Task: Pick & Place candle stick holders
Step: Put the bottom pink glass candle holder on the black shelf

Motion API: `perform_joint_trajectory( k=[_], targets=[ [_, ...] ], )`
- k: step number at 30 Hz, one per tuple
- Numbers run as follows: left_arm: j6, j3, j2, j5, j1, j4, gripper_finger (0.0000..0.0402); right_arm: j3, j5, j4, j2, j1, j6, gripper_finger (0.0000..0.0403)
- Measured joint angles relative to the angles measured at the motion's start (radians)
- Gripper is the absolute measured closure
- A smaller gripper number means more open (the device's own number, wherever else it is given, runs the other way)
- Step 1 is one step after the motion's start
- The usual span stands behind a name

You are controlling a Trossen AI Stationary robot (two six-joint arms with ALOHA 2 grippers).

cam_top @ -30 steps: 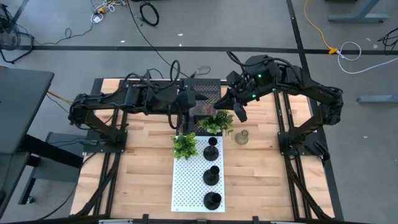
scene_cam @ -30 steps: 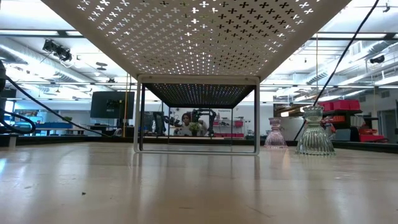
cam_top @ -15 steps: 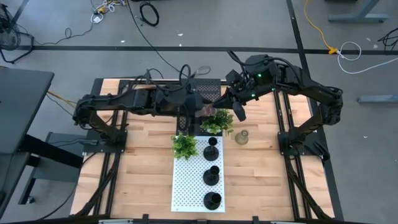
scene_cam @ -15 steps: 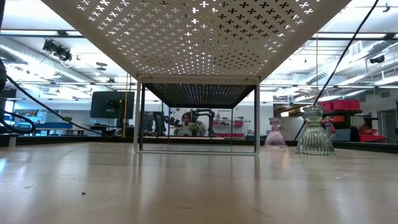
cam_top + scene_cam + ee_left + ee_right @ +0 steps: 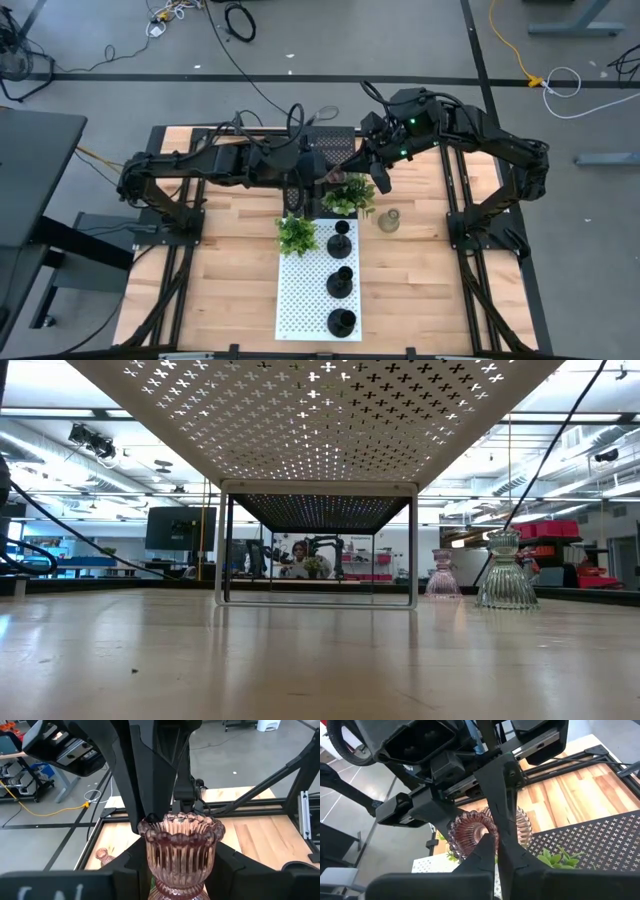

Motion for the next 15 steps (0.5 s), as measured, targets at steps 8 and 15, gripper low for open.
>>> perform_joint_trajectory(
  k=[8,15],
  targets=[
    [-0.011,-0.002,-0.004,-0.054,0.001,-0.048,0.0268,0.003,-0.03,-0.005,-0.011,0.0,-0.006,0.04],
    [-0.028,-0.002,-0.022,-0.102,0.012,-0.09,0.0268,0.003,-0.029,0.0,-0.017,-0.008,-0.023,0.0401]
  ],
)
